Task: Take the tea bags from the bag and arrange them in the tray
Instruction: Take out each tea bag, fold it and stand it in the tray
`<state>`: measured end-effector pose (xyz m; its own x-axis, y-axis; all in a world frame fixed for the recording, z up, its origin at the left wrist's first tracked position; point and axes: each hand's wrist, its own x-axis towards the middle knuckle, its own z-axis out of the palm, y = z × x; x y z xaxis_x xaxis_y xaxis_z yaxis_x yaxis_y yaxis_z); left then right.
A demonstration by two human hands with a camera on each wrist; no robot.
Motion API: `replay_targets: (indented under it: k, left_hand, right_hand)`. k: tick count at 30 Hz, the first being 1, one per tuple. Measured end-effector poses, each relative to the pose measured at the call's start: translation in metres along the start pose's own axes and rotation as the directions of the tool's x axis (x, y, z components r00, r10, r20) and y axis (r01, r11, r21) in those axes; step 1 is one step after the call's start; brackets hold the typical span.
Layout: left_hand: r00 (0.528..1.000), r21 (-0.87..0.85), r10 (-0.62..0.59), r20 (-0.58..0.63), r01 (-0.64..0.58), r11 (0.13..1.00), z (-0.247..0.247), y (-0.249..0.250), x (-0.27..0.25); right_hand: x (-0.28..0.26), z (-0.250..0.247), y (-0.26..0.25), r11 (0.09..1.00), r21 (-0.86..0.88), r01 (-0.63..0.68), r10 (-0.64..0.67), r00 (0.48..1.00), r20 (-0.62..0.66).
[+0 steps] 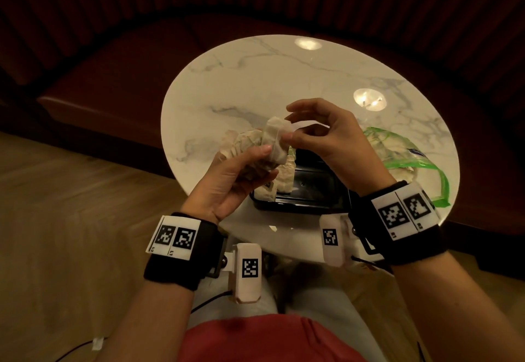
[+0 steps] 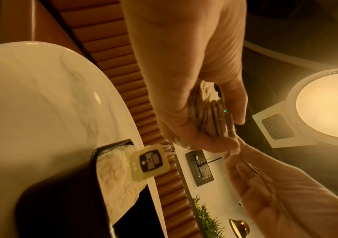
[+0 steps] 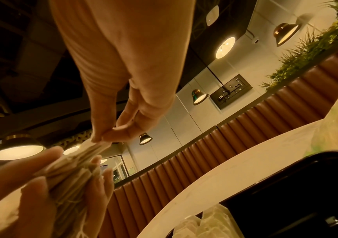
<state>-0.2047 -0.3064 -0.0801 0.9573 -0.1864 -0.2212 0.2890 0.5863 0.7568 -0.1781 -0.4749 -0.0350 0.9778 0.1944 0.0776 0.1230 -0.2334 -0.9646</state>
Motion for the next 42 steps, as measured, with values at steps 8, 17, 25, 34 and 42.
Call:
replay_targets:
  k: [8,17,25,34,42]
  left_hand:
    - [0.999,0.013,0.05,0.01,-0.05,0.999,-0.004,0.0007,0.0013]
    - [0.999,0.03,0.049,0.018,-0.05,0.998,-0.0031,0.0005,0.001]
    - [0.999,-0.024,0.04,-0.001,-0.04,0.999,-0.0011,-0.0002,0.0005]
    - [0.999,-0.041,0.05,0.006,-0.05,0.998,-0.0001,0.0017,-0.0001]
    - [0.993,0.048,0.122,-0.005,-0.121,0.991,0.0018,0.0051,0.002]
  right_hand:
    - [-0.0031,-0.0044,-0.0025,0.999,0.025,-0.029,0.028,0.999,0.04]
    - [0.0007,-0.0069,-0.0037,1.0,0.021,0.016,-0.017,0.998,0.053]
    - [0.001,-0.0054,-0.0025,0.991,0.133,0.002,-0.008,0.999,0.039]
    - [0.0025,-0.0065,-0.0024,0.97,0.236,-0.061,0.056,0.998,0.028]
    - [0.0026,-0.002,0.0027,0.923,0.377,-0.078,0.071,0.997,0.032]
